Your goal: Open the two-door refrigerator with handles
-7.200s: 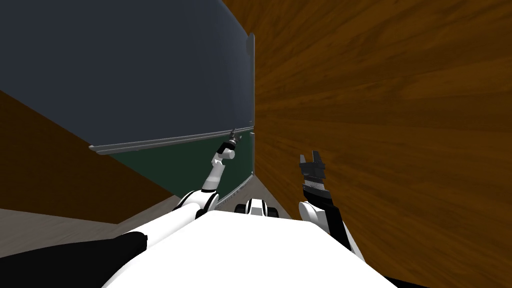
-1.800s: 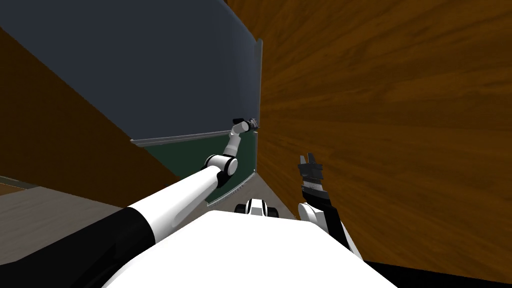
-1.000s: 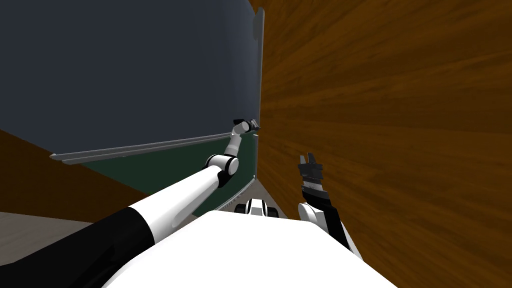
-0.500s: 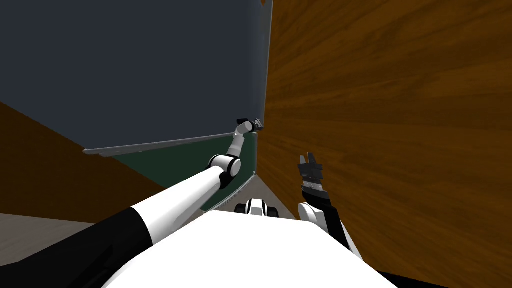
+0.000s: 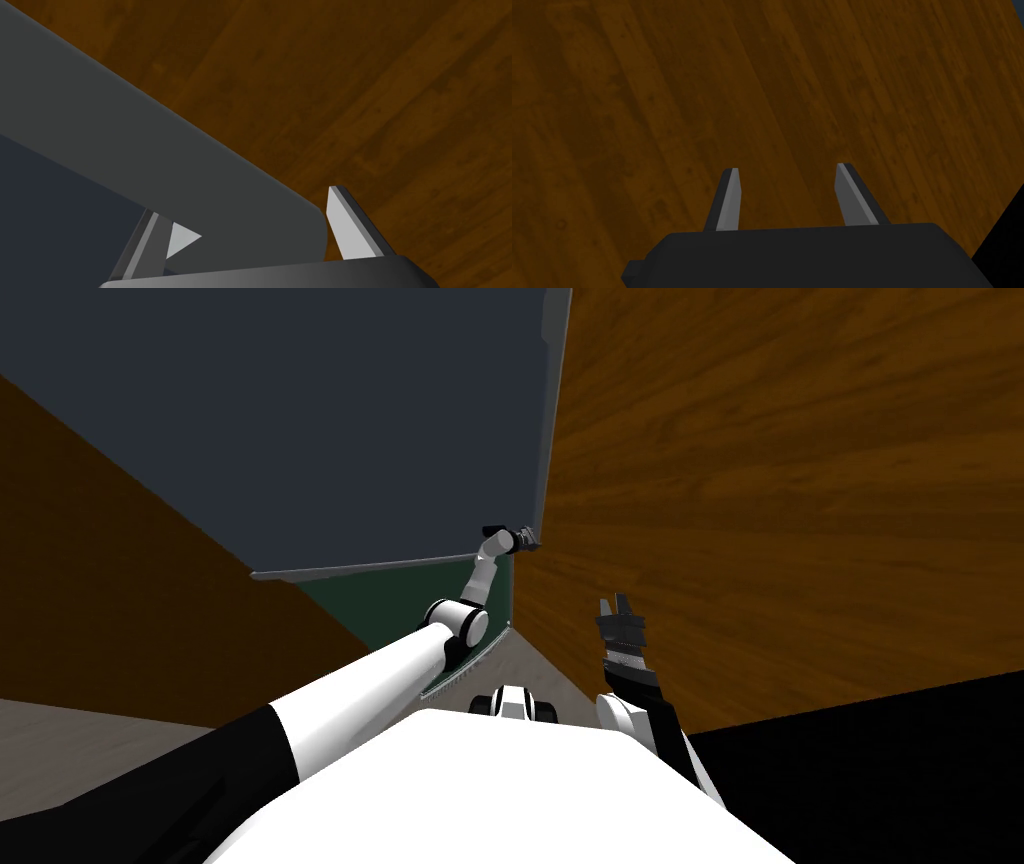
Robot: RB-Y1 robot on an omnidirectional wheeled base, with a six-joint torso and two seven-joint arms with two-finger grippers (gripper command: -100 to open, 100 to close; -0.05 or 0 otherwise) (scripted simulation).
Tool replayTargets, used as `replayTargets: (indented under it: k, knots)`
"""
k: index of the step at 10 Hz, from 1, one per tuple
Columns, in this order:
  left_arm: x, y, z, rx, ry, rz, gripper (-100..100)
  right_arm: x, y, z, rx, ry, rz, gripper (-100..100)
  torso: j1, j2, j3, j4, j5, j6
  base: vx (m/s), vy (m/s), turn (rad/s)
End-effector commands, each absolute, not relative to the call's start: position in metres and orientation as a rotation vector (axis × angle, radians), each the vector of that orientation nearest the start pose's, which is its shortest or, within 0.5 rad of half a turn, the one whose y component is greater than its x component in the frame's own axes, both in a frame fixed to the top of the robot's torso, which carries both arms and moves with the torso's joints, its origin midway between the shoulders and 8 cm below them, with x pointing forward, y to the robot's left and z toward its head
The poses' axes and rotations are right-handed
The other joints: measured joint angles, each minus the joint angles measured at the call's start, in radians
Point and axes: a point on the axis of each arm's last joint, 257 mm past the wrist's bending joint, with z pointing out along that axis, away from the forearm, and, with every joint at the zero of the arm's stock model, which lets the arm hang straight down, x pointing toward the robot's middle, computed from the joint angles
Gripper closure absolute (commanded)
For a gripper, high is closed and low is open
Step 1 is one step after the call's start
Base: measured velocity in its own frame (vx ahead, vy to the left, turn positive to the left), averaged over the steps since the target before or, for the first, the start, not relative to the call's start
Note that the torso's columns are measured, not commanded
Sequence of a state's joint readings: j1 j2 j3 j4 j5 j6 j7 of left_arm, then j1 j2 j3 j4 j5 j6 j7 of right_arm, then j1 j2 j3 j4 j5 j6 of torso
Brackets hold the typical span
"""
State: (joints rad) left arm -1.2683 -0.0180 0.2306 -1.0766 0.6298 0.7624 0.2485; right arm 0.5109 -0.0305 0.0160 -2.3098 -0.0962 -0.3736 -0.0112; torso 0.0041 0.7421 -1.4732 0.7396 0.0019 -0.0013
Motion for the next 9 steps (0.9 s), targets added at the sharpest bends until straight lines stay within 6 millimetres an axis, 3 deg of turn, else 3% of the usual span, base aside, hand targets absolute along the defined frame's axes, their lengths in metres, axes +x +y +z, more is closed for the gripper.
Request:
replayTargets:
  k: [1, 2, 4, 5, 8, 9]
  knots:
    - [0.658, -0.084, 0.146, -1.505, 1.506, -2.171, 100, 0.358, -0.284, 0.009, 0.79, 0.652, 1.364, 0, 0.0, 0.0, 0.001, 0.0, 0.0, -0.001, -0.123, 0.034, -0.065]
    - [0.661, -0.081, 0.137, -1.468, 1.565, -2.122, 100, 0.358, -0.284, 0.009, 0.79, 0.652, 1.364, 0, 0.0, -0.006, -0.003, 0.001, 0.001, -0.004, -0.144, 0.0, -0.155]
    - [0.655, -0.088, 0.141, -1.481, 1.571, -2.177, 100, 0.358, -0.284, 0.009, 0.79, 0.652, 1.364, 0, -0.001, -0.003, -0.002, -0.002, -0.001, -0.001, -0.116, 0.01, -0.043]
    - [0.662, -0.078, 0.134, -1.44, 1.608, -2.111, 100, 0.358, -0.284, 0.009, 0.79, 0.652, 1.364, 0, 0.0, -0.005, -0.003, -0.001, 0.0, -0.001, -0.129, -0.008, -0.12]
    - [0.655, -0.086, 0.14, -1.457, 1.615, -2.186, 100, 0.358, -0.284, 0.009, 0.79, 0.652, 1.364, 0, -0.001, -0.005, -0.003, -0.002, 0.0, -0.001, -0.08, 0.005, -0.024]
    - [0.662, -0.075, 0.134, -1.422, 1.648, -2.125, 100, 0.358, -0.284, 0.009, 0.79, 0.652, 1.364, 0, -0.001, -0.006, -0.004, -0.002, 0.0, -0.001, -0.103, -0.017, -0.132]
